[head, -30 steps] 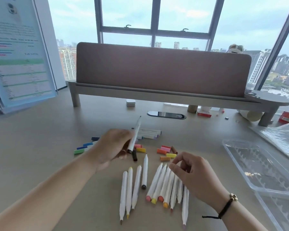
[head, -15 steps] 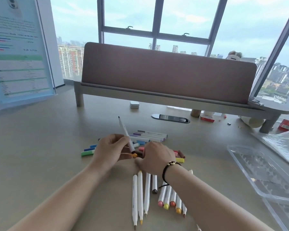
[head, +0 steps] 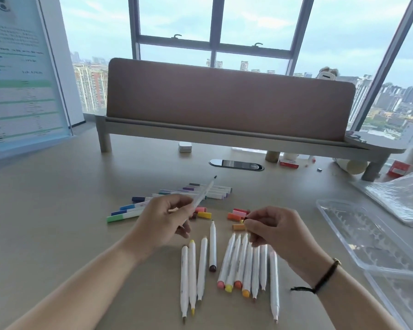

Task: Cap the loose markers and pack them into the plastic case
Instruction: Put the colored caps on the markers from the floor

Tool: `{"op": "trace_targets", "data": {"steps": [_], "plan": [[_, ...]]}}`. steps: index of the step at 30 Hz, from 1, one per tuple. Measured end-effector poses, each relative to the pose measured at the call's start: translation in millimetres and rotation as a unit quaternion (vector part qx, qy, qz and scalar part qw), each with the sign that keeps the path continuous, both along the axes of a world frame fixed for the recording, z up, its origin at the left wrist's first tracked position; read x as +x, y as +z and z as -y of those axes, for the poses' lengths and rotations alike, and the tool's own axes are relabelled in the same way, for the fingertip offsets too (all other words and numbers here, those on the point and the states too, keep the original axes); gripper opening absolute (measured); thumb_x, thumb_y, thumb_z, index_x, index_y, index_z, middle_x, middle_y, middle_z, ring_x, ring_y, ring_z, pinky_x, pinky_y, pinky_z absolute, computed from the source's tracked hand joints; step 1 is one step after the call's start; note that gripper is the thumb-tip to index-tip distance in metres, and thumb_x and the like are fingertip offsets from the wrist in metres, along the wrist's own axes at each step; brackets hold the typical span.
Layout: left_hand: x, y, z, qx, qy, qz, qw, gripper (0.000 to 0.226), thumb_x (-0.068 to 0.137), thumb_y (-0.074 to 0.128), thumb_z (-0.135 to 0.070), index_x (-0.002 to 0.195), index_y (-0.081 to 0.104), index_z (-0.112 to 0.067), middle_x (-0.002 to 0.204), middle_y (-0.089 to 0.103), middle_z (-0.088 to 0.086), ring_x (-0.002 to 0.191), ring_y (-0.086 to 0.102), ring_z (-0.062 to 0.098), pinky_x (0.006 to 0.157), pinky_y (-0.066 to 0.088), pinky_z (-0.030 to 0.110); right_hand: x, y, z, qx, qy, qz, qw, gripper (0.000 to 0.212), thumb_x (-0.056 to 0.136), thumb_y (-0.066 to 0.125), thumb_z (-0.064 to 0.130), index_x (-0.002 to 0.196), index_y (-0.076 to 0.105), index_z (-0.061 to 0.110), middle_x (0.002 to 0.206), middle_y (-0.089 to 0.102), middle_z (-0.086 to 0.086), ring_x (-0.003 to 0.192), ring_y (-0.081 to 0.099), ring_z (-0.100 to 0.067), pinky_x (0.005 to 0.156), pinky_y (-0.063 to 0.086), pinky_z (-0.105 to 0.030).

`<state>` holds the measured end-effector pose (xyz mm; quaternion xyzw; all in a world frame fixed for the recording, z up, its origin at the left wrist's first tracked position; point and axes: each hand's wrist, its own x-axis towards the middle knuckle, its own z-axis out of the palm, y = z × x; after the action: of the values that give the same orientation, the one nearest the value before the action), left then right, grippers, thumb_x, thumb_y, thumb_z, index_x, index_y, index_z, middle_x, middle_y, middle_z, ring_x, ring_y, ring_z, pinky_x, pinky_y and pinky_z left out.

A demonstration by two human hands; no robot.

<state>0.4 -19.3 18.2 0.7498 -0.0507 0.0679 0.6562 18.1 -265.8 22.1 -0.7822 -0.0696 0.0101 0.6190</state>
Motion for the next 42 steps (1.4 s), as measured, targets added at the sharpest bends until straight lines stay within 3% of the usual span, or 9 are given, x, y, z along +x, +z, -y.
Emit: {"op": "trace_targets", "data": {"steps": [3, 5, 9, 13, 22, 35, 42], "plan": [[-1.7, -2.7, 4.2, 0.076, -0.038, 0.028, 0.996, 0.019, 0.097, 0.060, -0.011, 0.101, 0.077, -0.020, 0.074, 0.064, 0.009, 0.057, 0.051, 0.020, 0.056, 0.048, 0.033, 1.0, 0.4, 10.0, 0.113, 0.003, -0.022, 0.993, 0.004, 0.082, 0.072, -0.003, 0.087, 0.073, -0.002, 0.068, 0.064, -0.021, 0.058, 0.058, -0.027, 0.059, 0.056, -0.035], [-2.2, -3.1, 5.9, 0.076, -0.060, 0.029, 0.995, 0.018, 0.094, 0.062, -0.014, 0.106, 0.075, -0.021, 0.076, 0.066, 0.010, 0.057, 0.048, 0.020, 0.056, 0.044, 0.032, 1.7, 3.2, 11.3, 0.133, 0.014, -0.024, 0.991, 0.006, 0.081, 0.074, -0.002, 0.088, 0.074, -0.002, 0.072, 0.064, -0.022, 0.059, 0.057, -0.026, 0.060, 0.056, -0.034], [-2.6, 0.4, 5.7, 0.040, -0.067, 0.034, 0.996, 0.017, 0.084, 0.066, -0.024, 0.096, 0.078, -0.023, 0.078, 0.070, 0.010, 0.056, 0.048, 0.019, 0.055, 0.047, 0.029, 1.0, 6.9, 12.9, 0.155, 0.033, -0.031, 0.987, 0.012, 0.080, 0.072, -0.007, 0.091, 0.074, -0.003, 0.074, 0.066, -0.021, 0.060, 0.060, -0.023, 0.060, 0.059, -0.029], [-3.4, 3.0, 4.0, 0.038, -0.060, 0.044, 0.996, 0.017, 0.083, 0.065, -0.024, 0.092, 0.079, -0.027, 0.077, 0.069, 0.009, 0.058, 0.050, 0.020, 0.059, 0.049, 0.031, 0.5, 10.3, 15.5, 0.180, 0.050, -0.036, 0.982, 0.018, 0.080, 0.070, -0.009, 0.098, 0.072, -0.005, 0.079, 0.070, -0.023, 0.063, 0.065, -0.025, 0.067, 0.062, -0.033], [-5.3, 2.8, 6.5, 0.032, -0.054, 0.059, 0.996, 0.016, 0.083, 0.065, -0.025, 0.092, 0.079, -0.025, 0.076, 0.069, 0.010, 0.059, 0.050, 0.023, 0.062, 0.048, 0.039, -5.2, 13.6, 13.7, 0.170, 0.088, -0.033, 0.981, 0.018, 0.081, 0.068, -0.010, 0.099, 0.072, -0.007, 0.078, 0.071, -0.023, 0.062, 0.068, -0.023, 0.064, 0.061, -0.030], [-8.0, 2.3, 12.4, -0.002, -0.065, 0.051, 0.997, 0.019, 0.079, 0.071, -0.021, 0.094, 0.077, -0.011, 0.077, 0.069, 0.015, 0.058, 0.060, 0.025, 0.062, 0.058, 0.034, -10.9, 8.4, -1.0, 0.142, 0.077, -0.021, 0.987, 0.014, 0.082, 0.071, -0.005, 0.095, 0.074, -0.003, 0.077, 0.071, -0.027, 0.062, 0.068, -0.028, 0.065, 0.061, -0.033], [-13.1, 4.5, 21.7, 0.047, -0.046, 0.077, 0.995, 0.019, 0.075, 0.078, -0.014, 0.091, 0.072, -0.007, 0.075, 0.070, 0.003, 0.057, 0.064, 0.018, 0.064, 0.059, 0.031, -17.9, 10.0, -7.3, 0.158, 0.113, -0.031, 0.980, 0.014, 0.080, 0.070, -0.002, 0.094, 0.073, -0.001, 0.077, 0.073, -0.023, 0.064, 0.072, -0.029, 0.067, 0.063, -0.036]]}}
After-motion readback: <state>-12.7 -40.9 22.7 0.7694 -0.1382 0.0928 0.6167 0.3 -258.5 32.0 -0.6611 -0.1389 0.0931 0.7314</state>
